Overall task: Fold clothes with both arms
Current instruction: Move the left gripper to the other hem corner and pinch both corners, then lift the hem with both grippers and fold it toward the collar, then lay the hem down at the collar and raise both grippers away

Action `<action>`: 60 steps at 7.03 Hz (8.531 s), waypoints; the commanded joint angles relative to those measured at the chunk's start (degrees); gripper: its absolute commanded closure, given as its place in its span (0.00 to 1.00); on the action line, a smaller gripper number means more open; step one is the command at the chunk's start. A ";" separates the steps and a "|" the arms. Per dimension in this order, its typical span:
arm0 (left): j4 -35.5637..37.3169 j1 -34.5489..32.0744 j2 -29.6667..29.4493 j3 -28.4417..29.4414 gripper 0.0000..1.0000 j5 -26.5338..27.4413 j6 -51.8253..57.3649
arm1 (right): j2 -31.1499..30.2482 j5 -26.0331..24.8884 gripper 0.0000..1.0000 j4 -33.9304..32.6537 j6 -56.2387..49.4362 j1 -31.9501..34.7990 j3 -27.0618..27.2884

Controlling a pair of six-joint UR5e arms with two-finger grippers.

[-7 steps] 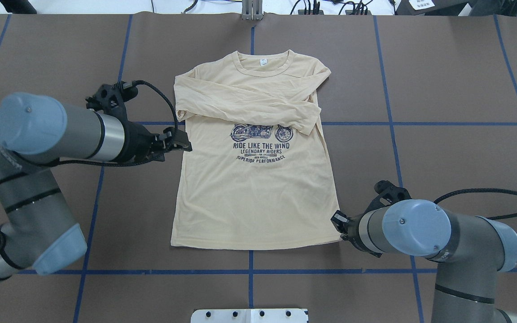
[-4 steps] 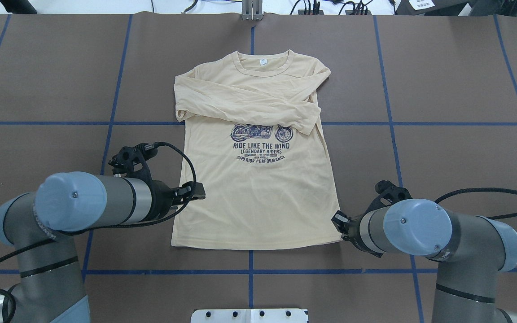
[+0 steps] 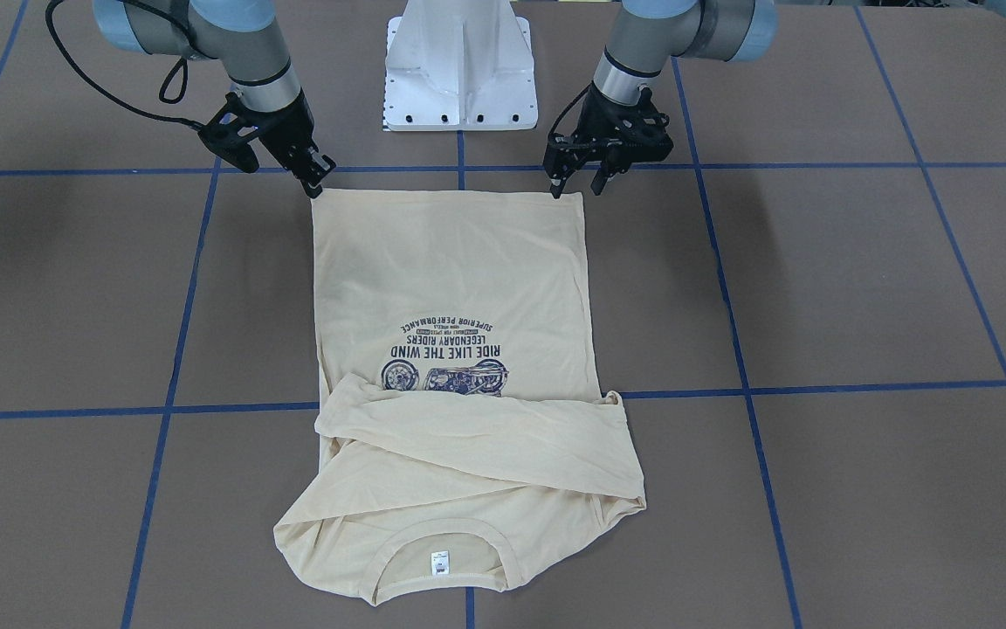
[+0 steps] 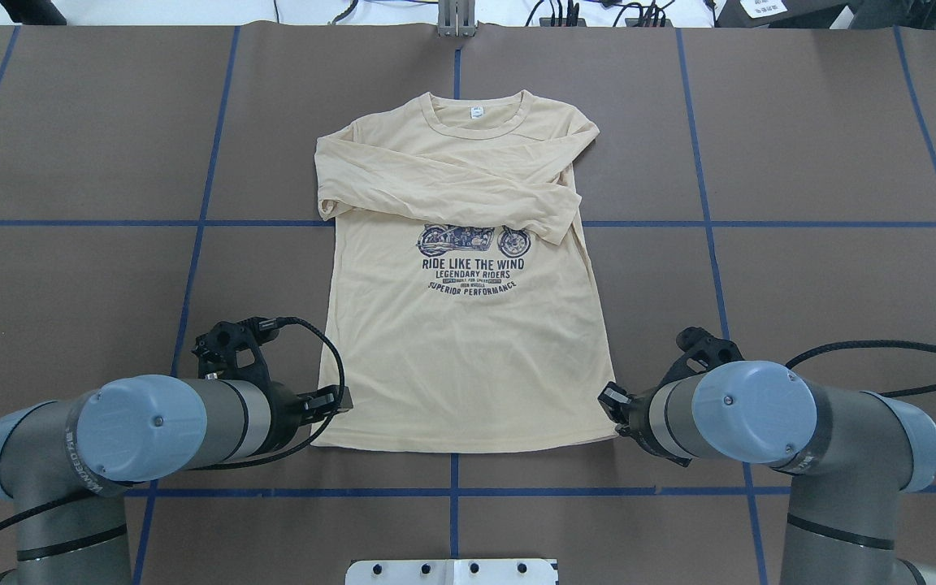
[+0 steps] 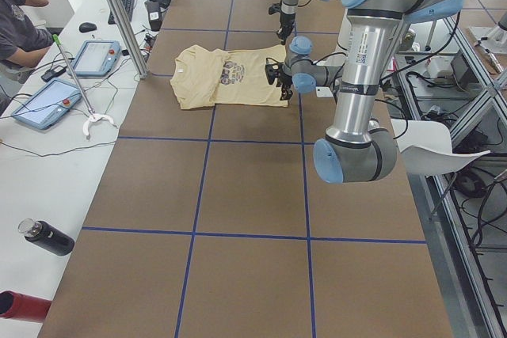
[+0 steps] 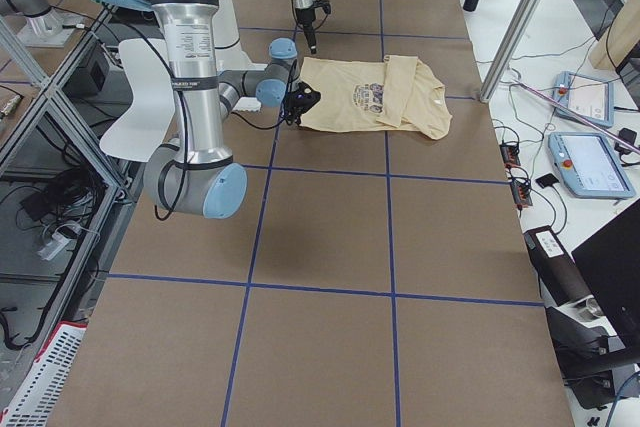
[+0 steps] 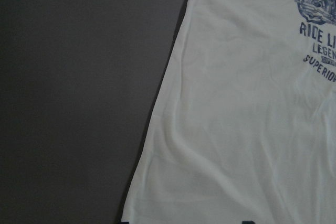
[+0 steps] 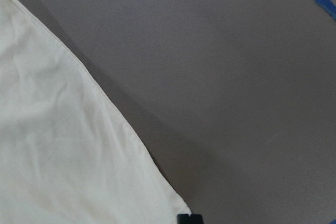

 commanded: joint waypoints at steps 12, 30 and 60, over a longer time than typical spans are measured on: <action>-0.01 1.79 -0.14 3.35 1.00 -0.64 -0.12 | -0.03 0.00 1.00 0.00 0.00 -0.09 -0.35; 6.23 -10.04 -4.34 -7.94 1.00 -8.64 10.74 | 2.40 9.57 1.00 -2.19 -13.50 16.30 2.93; -24.98 -33.02 -18.86 37.81 0.11 -18.84 20.71 | 29.14 10.63 0.00 6.59 -17.79 31.29 -33.77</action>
